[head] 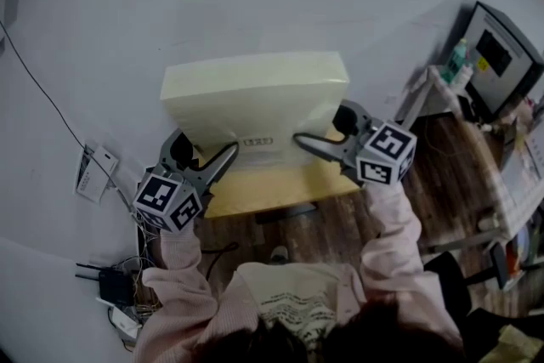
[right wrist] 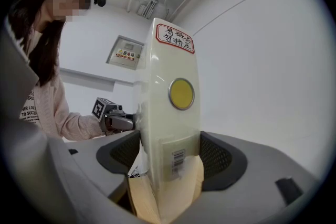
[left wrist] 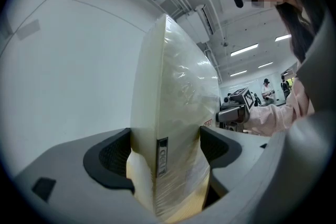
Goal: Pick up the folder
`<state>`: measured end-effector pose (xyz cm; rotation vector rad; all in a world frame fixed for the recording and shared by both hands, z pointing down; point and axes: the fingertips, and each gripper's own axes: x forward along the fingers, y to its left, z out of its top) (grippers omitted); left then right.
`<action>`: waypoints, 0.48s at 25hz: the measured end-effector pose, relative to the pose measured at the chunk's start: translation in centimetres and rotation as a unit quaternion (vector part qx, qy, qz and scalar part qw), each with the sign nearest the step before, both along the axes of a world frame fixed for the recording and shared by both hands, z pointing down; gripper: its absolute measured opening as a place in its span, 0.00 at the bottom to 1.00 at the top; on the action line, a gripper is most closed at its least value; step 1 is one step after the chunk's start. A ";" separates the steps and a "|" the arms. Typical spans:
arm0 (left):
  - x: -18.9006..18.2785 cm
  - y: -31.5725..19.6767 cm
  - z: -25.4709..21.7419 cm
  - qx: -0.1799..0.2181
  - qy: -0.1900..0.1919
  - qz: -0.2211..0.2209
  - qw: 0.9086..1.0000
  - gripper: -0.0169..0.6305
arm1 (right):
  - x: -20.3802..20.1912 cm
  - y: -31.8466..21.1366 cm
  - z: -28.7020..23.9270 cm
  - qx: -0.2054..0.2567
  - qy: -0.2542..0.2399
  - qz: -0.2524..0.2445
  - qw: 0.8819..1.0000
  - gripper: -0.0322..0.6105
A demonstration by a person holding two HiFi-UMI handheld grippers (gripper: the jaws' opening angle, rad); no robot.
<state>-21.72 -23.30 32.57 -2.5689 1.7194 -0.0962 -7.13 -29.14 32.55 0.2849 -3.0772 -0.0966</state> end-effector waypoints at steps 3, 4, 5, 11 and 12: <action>0.2 0.5 -0.6 0.006 0.001 -0.005 1.000 0.67 | 0.1 0.4 -0.7 0.005 -0.004 -0.001 1.000 0.60; 0.2 0.6 -0.8 0.008 0.002 -0.007 1.000 0.67 | 0.2 0.5 -0.9 0.007 -0.006 -0.001 1.000 0.59; 0.3 0.8 -0.9 0.010 0.004 -0.008 1.000 0.67 | 0.2 0.7 -1.1 0.009 -0.009 -0.001 1.000 0.59; 1.0 1.9 -1.5 0.021 0.011 -0.018 1.000 0.67 | 1.0 1.5 -1.8 0.003 -0.026 -0.006 1.000 0.59; 1.1 2.0 -1.6 0.024 0.010 -0.019 0.999 0.67 | 1.1 1.6 -1.8 0.003 -0.029 -0.006 1.000 0.60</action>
